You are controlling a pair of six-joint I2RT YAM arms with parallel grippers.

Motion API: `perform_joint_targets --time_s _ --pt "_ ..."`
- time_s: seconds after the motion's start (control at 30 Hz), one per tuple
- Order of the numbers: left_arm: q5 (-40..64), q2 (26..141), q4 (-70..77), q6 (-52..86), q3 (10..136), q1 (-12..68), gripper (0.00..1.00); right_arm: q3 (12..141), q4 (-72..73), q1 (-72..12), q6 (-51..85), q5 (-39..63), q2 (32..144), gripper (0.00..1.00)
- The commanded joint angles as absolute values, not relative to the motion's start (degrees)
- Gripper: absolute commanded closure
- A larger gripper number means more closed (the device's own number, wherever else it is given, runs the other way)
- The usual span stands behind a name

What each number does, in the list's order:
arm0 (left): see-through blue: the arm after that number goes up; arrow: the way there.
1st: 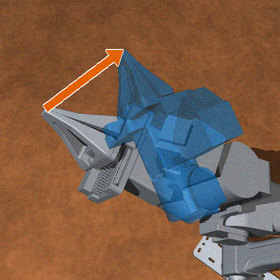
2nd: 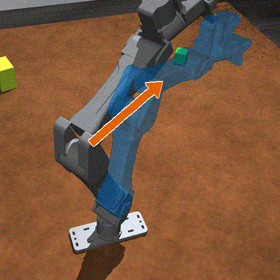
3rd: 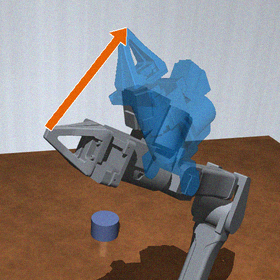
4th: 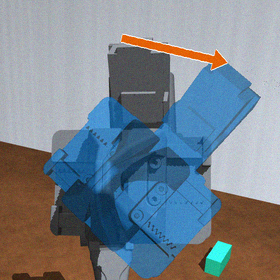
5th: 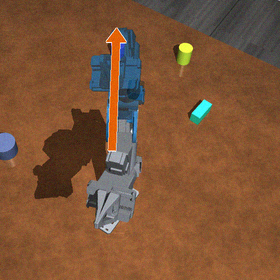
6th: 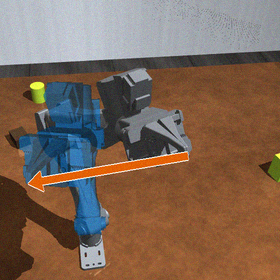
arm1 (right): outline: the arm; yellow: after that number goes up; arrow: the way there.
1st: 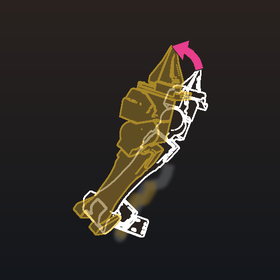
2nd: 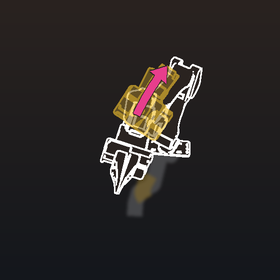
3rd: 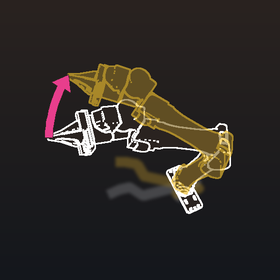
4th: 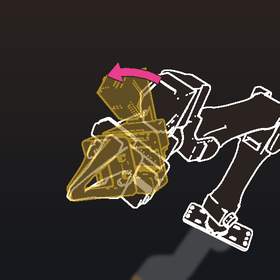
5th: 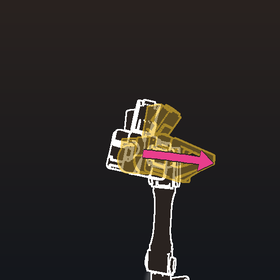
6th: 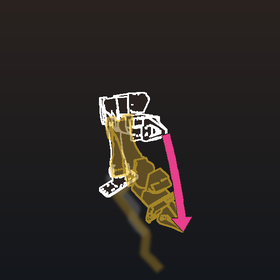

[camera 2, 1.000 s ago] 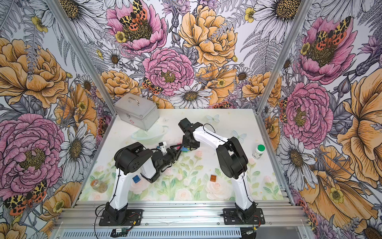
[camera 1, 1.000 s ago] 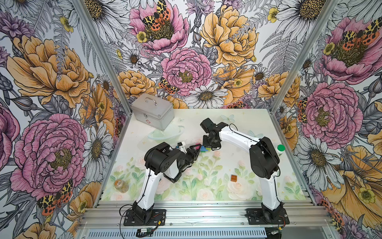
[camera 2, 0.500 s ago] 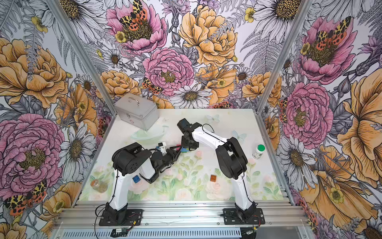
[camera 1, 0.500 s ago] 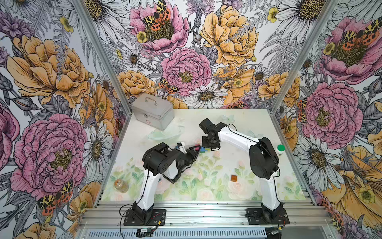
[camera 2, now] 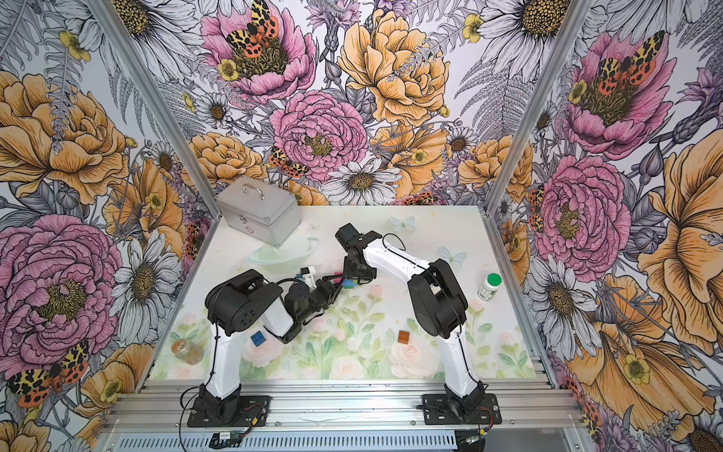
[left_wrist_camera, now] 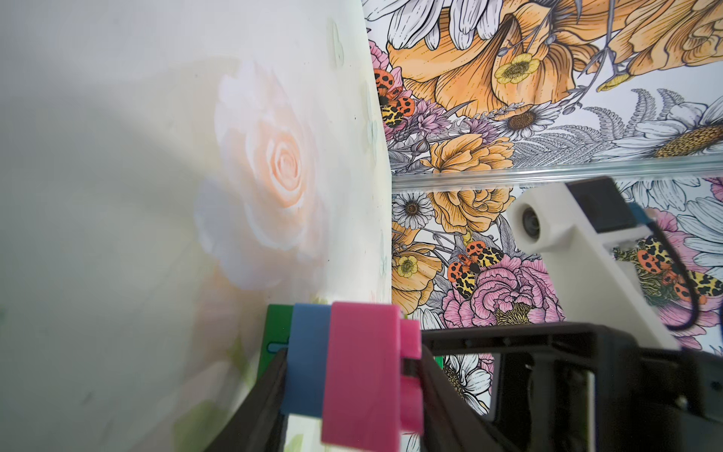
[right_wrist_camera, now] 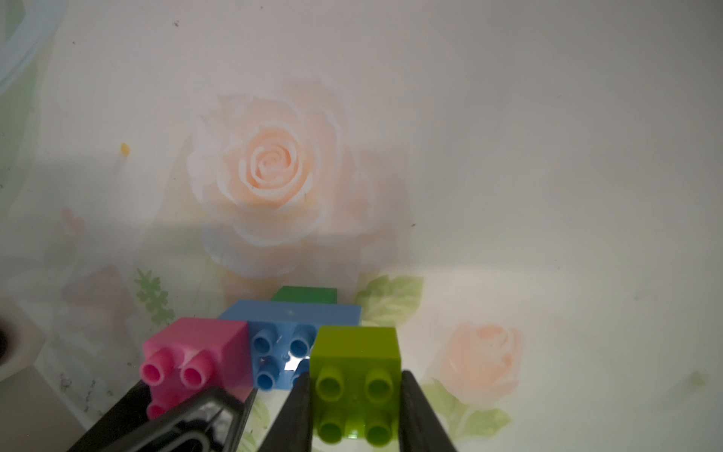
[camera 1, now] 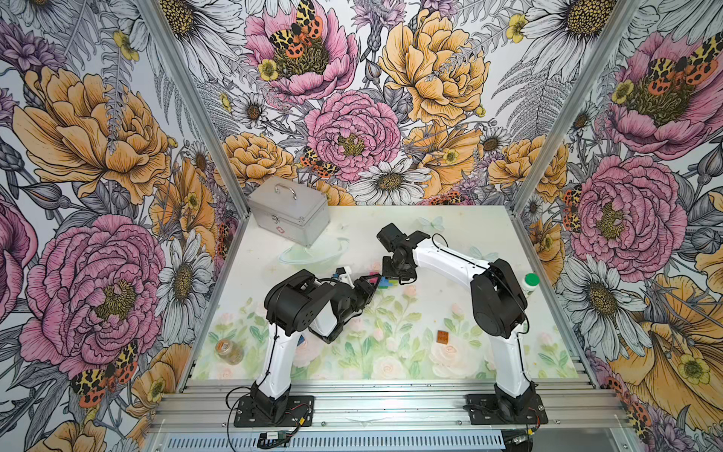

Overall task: Assemble the letter v with lego
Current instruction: Assemble the lego brick with the lego brick.

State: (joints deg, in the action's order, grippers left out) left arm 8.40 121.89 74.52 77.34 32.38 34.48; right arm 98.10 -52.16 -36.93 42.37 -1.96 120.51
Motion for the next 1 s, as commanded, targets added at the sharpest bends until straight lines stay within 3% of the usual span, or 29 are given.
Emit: perform_joint_targets --time_s 0.0,0.33,0.5,0.77,0.83,0.97 --pt "12.6 127.4 49.4 73.8 29.6 35.8 0.51 96.4 -51.4 -37.7 42.8 -2.1 126.3 0.98" --pt "13.2 128.6 52.8 74.5 29.0 35.5 0.37 96.2 -52.1 -38.1 43.8 -3.6 127.0 0.98" --pt "13.7 129.4 55.4 75.2 28.1 34.9 0.36 96.3 -52.1 -38.2 44.0 -3.4 126.4 0.98" --pt "14.2 129.1 57.2 75.5 27.4 34.6 0.24 98.9 -52.1 -38.1 43.9 -2.0 125.0 0.72" --pt "14.3 128.7 57.2 75.4 27.1 34.4 0.18 99.1 -52.1 -38.1 43.8 -1.9 124.3 0.62" --pt "14.7 127.8 57.5 75.2 26.2 34.0 0.08 99.2 -52.1 -38.1 43.8 -1.8 123.1 0.51"
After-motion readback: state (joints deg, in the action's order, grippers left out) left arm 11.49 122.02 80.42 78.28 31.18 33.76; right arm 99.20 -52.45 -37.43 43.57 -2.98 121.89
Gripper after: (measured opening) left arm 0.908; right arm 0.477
